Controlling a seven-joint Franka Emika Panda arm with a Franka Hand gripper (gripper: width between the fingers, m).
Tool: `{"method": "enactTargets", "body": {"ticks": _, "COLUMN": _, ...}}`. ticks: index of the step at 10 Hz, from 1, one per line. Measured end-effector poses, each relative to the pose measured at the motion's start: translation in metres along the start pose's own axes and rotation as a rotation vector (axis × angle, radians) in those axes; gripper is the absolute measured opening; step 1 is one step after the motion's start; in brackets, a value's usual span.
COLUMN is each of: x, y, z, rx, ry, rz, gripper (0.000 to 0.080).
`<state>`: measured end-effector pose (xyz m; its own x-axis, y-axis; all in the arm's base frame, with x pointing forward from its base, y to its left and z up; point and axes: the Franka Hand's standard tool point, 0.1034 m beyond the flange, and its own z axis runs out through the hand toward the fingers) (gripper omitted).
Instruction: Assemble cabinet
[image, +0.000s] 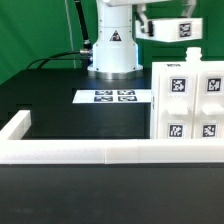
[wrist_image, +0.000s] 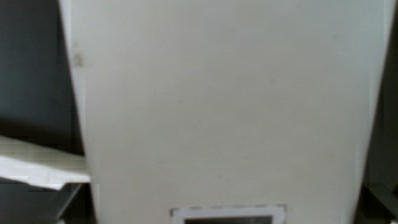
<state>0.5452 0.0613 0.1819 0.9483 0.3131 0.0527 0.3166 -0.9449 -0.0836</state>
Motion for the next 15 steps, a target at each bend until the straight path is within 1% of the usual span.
{"method": "enactTargets", "body": {"ticks": 1, "x": 0.013, "y": -0.005, "z": 0.002, "rx": 0.003, "ry": 0.009, "rz": 0.001, "gripper": 0.0558}}
{"method": "enactTargets", "body": {"ticks": 2, "x": 0.017, "y": -0.009, "z": 0.004, "rx": 0.005, "ry": 0.009, "rz": 0.009, "gripper": 0.0558}}
{"method": "enactTargets", "body": {"ticks": 4, "x": 0.031, "y": -0.019, "z": 0.009, "rx": 0.013, "ry": 0.012, "rz": 0.003, "gripper": 0.0559}}
{"method": "enactTargets", "body": {"ticks": 5, "x": 0.034, "y": -0.018, "z": 0.011, "rx": 0.014, "ry": 0.013, "rz": 0.0, "gripper": 0.0559}}
{"method": "enactTargets", "body": {"ticks": 9, "x": 0.037, "y": -0.008, "z": 0.014, "rx": 0.015, "ry": 0.011, "rz": -0.021, "gripper": 0.056}}
{"method": "enactTargets", "body": {"ticks": 10, "x": 0.04, "y": -0.004, "z": 0.015, "rx": 0.015, "ry": 0.014, "rz": -0.042, "gripper": 0.056}}
{"method": "enactTargets", "body": {"ticks": 15, "x": 0.042, "y": -0.002, "z": 0.016, "rx": 0.014, "ry": 0.019, "rz": -0.062, "gripper": 0.056}}
